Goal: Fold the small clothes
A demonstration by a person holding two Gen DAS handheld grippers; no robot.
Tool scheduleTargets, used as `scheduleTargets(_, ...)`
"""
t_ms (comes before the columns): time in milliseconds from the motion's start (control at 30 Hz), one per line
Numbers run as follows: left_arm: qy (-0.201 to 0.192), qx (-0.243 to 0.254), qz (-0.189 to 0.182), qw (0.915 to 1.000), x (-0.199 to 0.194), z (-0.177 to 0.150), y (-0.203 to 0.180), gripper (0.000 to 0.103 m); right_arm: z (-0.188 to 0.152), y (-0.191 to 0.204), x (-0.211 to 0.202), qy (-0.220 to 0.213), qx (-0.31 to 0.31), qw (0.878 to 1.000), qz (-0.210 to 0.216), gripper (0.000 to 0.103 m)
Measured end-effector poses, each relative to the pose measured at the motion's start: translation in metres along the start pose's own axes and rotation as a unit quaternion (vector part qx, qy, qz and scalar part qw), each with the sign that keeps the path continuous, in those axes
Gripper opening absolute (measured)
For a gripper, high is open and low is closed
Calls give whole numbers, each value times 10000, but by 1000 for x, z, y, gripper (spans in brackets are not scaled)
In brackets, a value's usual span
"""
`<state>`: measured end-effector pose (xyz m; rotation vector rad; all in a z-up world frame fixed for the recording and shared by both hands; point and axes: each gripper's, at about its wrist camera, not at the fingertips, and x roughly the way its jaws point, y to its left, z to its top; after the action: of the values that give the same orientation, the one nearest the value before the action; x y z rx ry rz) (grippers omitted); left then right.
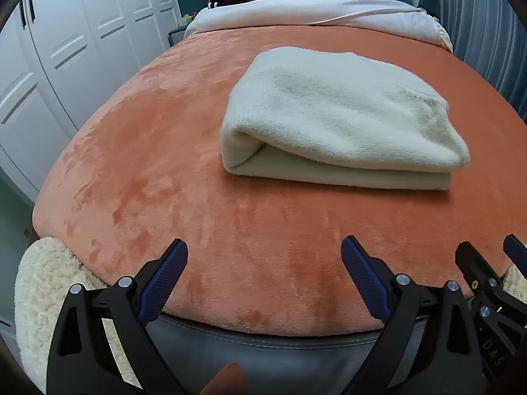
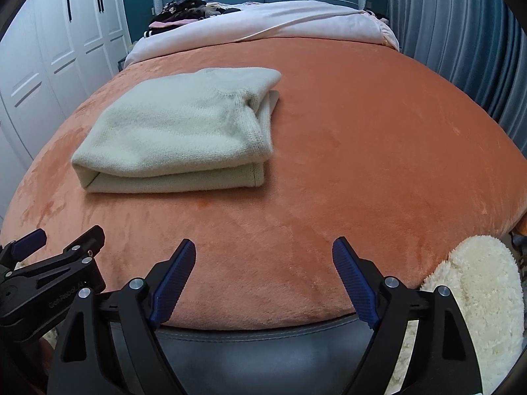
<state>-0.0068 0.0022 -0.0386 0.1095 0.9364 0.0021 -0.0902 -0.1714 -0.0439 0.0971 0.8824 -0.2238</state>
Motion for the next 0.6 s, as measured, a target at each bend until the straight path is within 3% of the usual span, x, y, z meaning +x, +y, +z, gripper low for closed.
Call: scheduleTargets(600, 36, -22, 3, 10000, -1, -1, -8, 92, -5, 11, -1, 15, 52, 10000, 14, 83)
